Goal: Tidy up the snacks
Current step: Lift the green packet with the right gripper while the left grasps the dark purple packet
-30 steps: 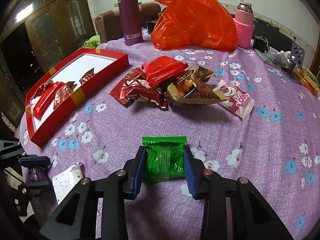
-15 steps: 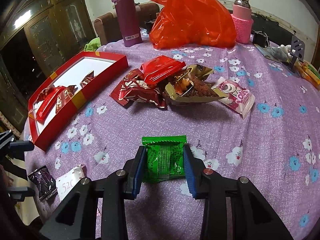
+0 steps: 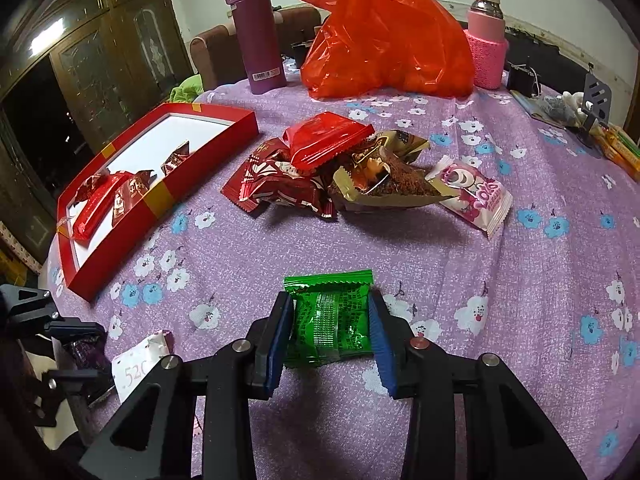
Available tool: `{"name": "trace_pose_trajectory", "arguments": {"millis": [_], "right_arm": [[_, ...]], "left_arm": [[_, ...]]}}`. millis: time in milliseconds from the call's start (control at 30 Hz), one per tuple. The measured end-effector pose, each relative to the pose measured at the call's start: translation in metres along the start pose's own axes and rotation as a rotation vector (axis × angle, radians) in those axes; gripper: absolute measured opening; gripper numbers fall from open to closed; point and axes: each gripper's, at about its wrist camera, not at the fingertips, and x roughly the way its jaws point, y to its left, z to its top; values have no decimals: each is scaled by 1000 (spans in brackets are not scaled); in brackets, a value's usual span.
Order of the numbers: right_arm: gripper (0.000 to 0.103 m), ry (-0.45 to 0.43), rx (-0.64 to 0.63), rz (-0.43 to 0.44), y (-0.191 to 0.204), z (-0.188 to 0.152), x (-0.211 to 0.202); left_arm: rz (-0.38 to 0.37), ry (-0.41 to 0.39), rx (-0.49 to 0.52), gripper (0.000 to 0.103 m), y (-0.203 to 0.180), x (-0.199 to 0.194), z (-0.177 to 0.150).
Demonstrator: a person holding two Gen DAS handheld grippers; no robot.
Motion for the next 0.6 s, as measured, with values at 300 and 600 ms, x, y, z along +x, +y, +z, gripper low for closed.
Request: {"name": "trace_pose_trajectory", "arguments": {"millis": [300, 600], "right_arm": [[36, -3, 8, 18, 1, 0, -1], [36, 0, 40, 117, 14, 12, -1]], "left_arm": [[22, -39, 12, 22, -5, -9, -2], [46, -100, -40, 22, 15, -24, 9]]}}
